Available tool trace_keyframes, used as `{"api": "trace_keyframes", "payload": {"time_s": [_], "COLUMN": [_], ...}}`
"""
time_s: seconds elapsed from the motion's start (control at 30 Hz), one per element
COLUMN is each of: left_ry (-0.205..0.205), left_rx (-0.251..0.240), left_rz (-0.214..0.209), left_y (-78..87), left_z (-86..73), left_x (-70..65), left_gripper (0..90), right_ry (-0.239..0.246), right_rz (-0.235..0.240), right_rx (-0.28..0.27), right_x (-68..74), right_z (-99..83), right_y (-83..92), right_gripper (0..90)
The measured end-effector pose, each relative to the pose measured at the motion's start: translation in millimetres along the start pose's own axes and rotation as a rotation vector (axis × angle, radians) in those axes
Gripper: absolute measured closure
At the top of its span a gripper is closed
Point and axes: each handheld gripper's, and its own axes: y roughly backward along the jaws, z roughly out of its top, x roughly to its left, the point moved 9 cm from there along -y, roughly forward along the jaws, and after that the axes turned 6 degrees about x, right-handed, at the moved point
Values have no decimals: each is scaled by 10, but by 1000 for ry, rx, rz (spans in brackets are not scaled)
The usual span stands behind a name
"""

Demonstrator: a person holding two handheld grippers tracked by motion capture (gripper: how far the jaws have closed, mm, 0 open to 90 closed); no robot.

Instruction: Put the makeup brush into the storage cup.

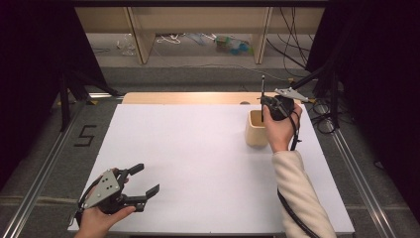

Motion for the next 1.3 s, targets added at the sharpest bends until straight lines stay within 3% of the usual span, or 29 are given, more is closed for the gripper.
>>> {"api": "trace_keyframes", "payload": {"time_s": [1.3], "left_ry": [1], "left_rx": [-1], "left_rz": [-1], "left_y": [1], "left_z": [0], "left_x": [-1], "left_gripper": [170], "right_ry": [16], "right_rz": [-15], "right_rx": [7], "right_x": [-24], "right_z": [-54], "right_y": [-47], "right_gripper": [840]}}
